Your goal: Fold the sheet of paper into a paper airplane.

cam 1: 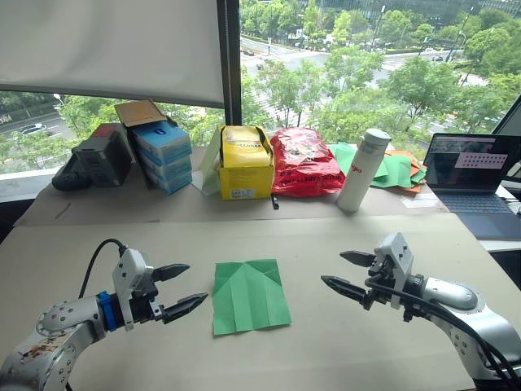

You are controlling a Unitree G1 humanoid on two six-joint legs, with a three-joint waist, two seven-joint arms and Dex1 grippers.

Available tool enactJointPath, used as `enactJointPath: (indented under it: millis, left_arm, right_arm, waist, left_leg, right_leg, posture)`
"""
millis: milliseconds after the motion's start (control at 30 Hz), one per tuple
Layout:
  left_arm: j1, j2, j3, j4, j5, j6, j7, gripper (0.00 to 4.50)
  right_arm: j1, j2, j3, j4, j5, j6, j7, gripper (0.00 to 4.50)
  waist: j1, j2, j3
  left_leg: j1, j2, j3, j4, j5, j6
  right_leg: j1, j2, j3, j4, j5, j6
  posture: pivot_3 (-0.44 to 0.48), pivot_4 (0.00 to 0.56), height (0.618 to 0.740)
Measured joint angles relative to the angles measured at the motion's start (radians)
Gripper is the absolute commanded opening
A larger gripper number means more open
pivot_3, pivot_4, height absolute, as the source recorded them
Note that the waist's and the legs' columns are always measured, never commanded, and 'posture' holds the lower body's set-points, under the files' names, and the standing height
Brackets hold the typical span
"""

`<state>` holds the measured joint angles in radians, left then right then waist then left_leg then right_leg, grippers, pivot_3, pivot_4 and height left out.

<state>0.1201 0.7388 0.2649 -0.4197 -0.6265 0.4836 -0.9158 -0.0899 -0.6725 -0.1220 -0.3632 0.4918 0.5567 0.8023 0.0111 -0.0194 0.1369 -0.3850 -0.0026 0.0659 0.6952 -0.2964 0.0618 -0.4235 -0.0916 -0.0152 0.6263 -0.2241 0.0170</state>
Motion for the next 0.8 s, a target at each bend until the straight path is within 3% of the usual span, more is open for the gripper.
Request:
enactJointPath:
  millis: [367, 533, 800]
  left_arm:
    - [-0.010, 0.015, -0.051, -0.003, 0.019, 0.015, 0.000, 4.46]
    - [-0.077, 0.013, -0.127, -0.003, 0.054, 0.017, 0.001, 3.04]
    - [-0.230, -0.084, -0.319, 0.083, 0.182, 0.016, 0.071, 0.25]
  right_arm:
    - [0.000, 0.012, 0.007, 0.000, -0.001, 0.000, -0.018, 4.50]
    - [0.005, 0.021, 0.020, -0.001, -0.003, 0.000, -0.024, 4.50]
    - [0.014, 0.027, 0.030, -0.007, -0.010, 0.000, -0.048, 4.50]
  waist:
    - [0.000, 0.000, 0.000]
    - [0.002, 0.000, 0.000]
    - [0.000, 0.000, 0.000]
  left_leg:
    - [0.000, 0.000, 0.000, 0.000, 0.000, 0.000]
    - [0.000, 0.000, 0.000, 0.000, 0.000, 0.000]
    - [0.000, 0.000, 0.000, 0.000, 0.000, 0.000]
  right_leg:
    - [0.000, 0.000, 0.000, 0.000, 0.000, 0.000]
    - [0.000, -0.001, 0.000, 0.000, 0.000, 0.000]
    - [0.000, 0.000, 0.000, 0.000, 0.000, 0.000]
  posture:
    - [0.000, 0.150, 0.740]
    - [0.000, 0.150, 0.740]
    - [0.000, 0.150, 0.740]
